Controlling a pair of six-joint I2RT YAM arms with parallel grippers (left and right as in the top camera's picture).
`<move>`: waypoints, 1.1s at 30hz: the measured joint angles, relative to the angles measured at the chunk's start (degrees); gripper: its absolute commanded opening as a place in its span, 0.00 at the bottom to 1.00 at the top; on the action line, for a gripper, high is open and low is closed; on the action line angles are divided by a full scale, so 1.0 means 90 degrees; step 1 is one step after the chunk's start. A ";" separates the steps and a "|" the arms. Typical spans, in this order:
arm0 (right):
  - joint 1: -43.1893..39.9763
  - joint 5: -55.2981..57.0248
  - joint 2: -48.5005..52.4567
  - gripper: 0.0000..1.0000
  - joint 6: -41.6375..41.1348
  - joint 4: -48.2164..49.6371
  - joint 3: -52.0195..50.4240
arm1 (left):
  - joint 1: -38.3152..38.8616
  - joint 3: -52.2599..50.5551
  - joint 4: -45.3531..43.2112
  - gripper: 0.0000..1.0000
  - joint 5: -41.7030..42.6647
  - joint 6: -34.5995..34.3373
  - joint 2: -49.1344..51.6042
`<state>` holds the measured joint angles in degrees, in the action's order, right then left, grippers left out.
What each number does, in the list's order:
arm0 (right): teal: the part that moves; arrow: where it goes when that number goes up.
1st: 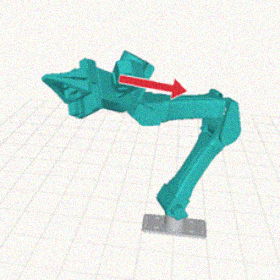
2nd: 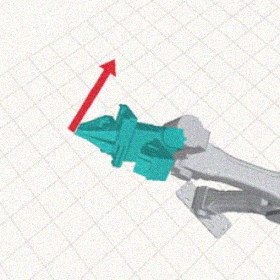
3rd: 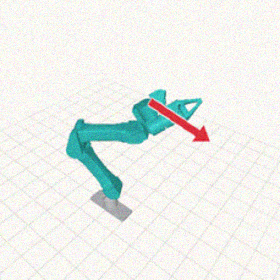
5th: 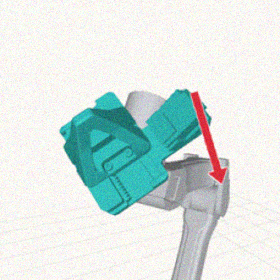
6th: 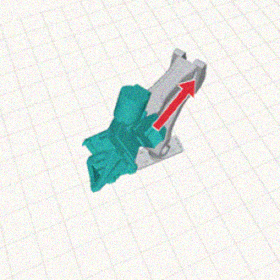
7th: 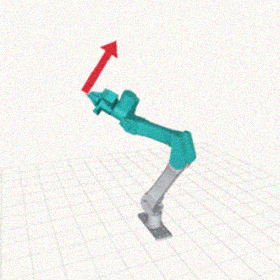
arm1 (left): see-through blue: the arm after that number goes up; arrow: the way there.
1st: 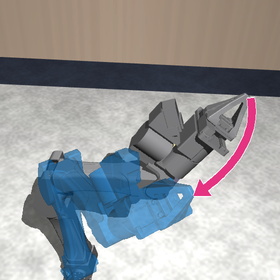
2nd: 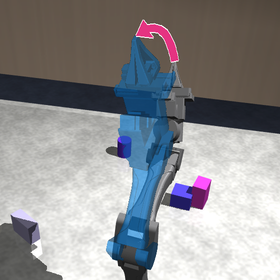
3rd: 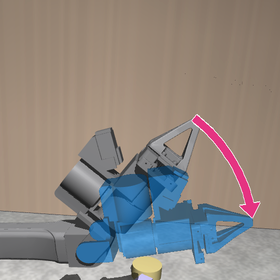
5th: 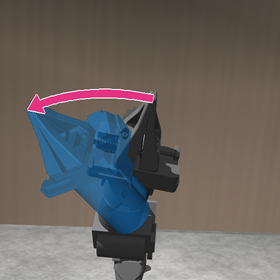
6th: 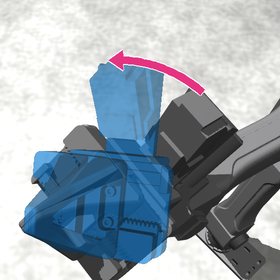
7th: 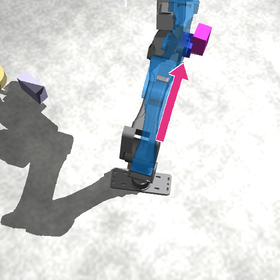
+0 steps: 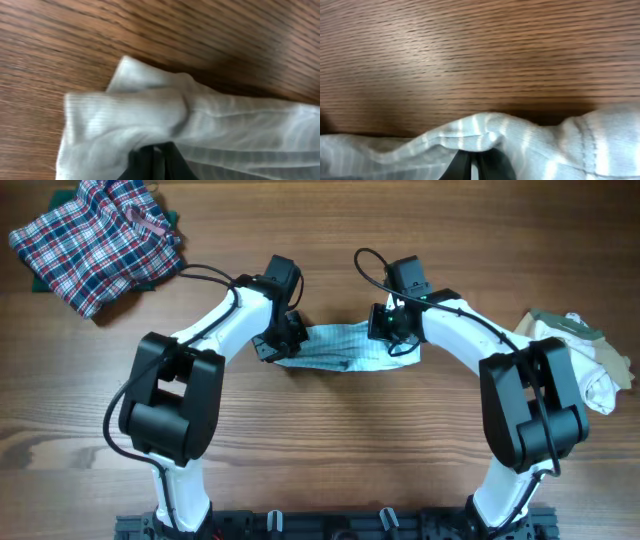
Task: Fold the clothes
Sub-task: 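Hold the pants stretched flat between both grippers at table center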
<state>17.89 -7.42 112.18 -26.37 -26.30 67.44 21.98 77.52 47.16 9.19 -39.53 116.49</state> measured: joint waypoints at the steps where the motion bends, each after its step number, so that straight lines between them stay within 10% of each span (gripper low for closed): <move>1: -0.0029 0.0015 0.0000 0.07 0.0000 -0.0029 0.0007 | 0.0015 0.0000 0.0022 0.09 -0.0070 0.0000 0.0000; 33: -0.0342 -0.0503 -0.0753 0.19 0.0969 -0.2249 0.0478 | 0.0034 0.0095 -0.0051 0.15 -0.0848 0.0000 -0.0741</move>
<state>14.81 -11.94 105.41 -17.65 -46.54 71.75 22.28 78.37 46.70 1.56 -39.53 109.82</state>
